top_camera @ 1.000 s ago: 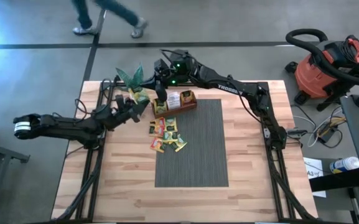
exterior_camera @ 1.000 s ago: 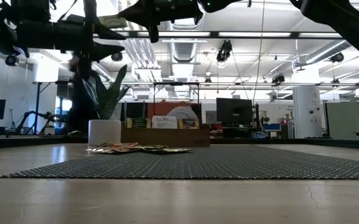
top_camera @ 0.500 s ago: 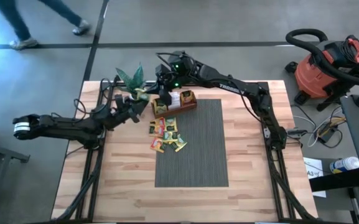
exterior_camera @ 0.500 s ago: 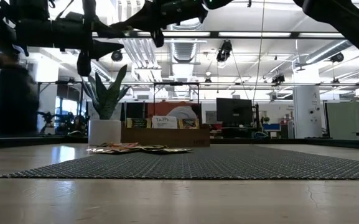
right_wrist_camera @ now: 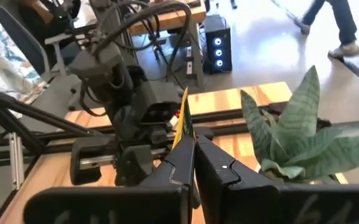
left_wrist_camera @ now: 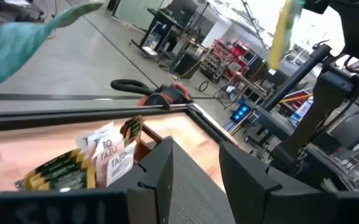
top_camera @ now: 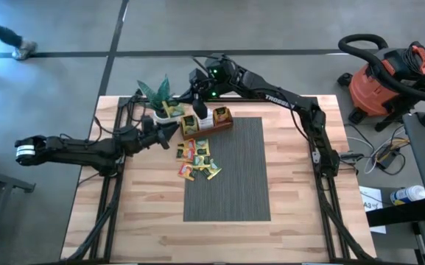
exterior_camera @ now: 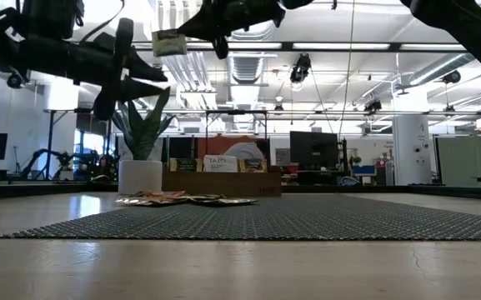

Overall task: Pick & Place Tea
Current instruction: Put the yellow tea bag into the left compartment of the wooden organizer

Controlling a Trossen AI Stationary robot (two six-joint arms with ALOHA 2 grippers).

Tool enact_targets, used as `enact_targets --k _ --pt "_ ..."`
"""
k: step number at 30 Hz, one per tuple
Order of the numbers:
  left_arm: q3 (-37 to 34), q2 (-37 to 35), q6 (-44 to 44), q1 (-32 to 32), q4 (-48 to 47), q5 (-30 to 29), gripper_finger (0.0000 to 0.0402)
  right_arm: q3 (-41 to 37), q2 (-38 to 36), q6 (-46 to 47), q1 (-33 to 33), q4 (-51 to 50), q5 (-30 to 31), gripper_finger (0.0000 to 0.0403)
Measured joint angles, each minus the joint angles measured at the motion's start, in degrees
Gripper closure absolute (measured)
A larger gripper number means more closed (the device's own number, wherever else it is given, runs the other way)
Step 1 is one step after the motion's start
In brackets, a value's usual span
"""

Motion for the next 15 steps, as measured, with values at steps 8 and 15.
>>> enact_targets --k 8,15 --pt "0.0 -0.8 -0.1 0.0 -0.4 0.0 0.0278 -12.0 0.1 3.1 -2.1 8.4 -4.8 0.0394" --pt "-0.1 -3.1 -2.1 0.0 -4.9 2.3 0.0278 -26.4 -0.5 9.9 -5.2 23.1 -6.8 0.0394"
